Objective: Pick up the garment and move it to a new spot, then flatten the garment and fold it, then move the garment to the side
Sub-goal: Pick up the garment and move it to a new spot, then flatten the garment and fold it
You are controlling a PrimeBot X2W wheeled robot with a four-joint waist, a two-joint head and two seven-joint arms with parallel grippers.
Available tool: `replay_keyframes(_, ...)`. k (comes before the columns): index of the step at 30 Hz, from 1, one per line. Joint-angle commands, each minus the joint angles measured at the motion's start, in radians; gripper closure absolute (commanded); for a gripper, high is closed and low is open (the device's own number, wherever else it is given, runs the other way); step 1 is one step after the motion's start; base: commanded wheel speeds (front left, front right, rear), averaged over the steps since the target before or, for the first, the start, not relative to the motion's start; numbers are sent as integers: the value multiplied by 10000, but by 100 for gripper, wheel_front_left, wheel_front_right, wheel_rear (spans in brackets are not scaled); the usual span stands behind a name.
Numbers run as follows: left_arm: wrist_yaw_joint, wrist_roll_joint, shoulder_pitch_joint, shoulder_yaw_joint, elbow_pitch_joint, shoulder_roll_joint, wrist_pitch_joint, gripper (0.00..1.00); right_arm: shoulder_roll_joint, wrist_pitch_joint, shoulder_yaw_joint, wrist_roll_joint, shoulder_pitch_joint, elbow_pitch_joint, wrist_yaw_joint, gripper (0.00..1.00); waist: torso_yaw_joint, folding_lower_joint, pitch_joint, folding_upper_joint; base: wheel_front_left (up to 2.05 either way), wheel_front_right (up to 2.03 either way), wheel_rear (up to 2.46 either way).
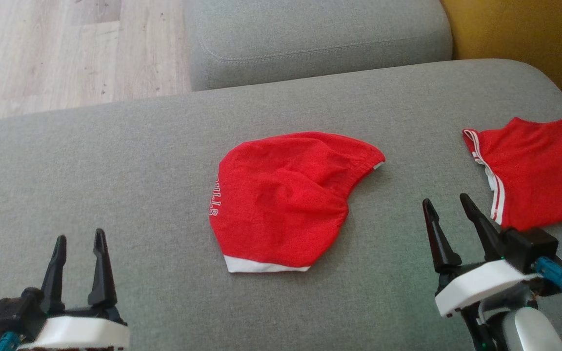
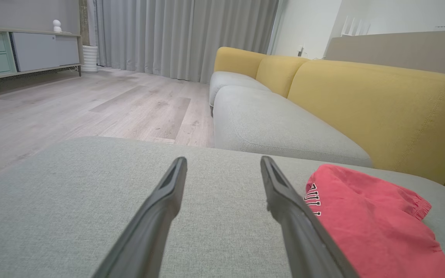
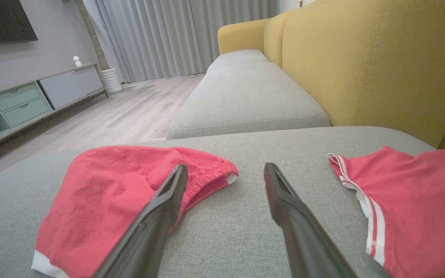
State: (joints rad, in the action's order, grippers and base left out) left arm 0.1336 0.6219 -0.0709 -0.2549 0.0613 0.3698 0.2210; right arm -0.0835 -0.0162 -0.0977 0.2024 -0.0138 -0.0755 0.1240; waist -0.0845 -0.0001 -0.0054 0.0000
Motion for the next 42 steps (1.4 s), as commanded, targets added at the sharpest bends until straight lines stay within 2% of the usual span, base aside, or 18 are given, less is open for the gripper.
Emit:
replay_keyframes(1,104,-67,343,500,-344,317,42,0,-2,131,-221,6,300,335,67,0,-15,1,10,0,0,0,0)
replay_keyframes(14,280,-154,449,341,-734,389,-210,0,75,192,-247,-7,359,292,67,0,-12,1,52,0,0,0,0)
replay_keyframes(18,247,-320,885,-222,-929,169,-650,0,44,185,-293,8,397,324,67,0,-13,1,131,0,0,0,0)
replay_keyframes(22,-34,-545,1595,-1151,-852,-291,-1149,0,59,161,-429,-3,532,356,67,0,-133,1,345,0,0,0,0)
replay_keyframes(25,-454,-769,2175,-2024,-404,-692,-1529,0,56,159,-527,21,689,369,67,0,-261,1,558,0,0,0,0)
replay_keyframes(26,-454,-769,2175,-2024,-404,-692,-1529,0,56,159,-527,21,689,369,67,0,-261,1,558,0,0,0,0)
replay_keyframes(28,-757,-802,2544,-2521,84,-988,-1823,0,52,176,-567,35,785,363,67,0,-363,1,721,0,0,0,0)
replay_keyframes(32,-1016,-714,3122,-3002,1405,-1510,-2282,0,69,204,-661,37,944,333,67,0,-604,1,1012,0,0,0,0)
replay_keyframes(36,-550,-890,3485,-3057,2575,-1796,-2528,0,93,254,-711,35,1076,298,67,0,-837,1,1248,0,0,0,0)
replay_keyframes(42,865,-1064,3663,-2569,3482,-1989,-2614,0,120,368,-710,42,1155,207,67,0,-990,1,1437,0,0,0,0)
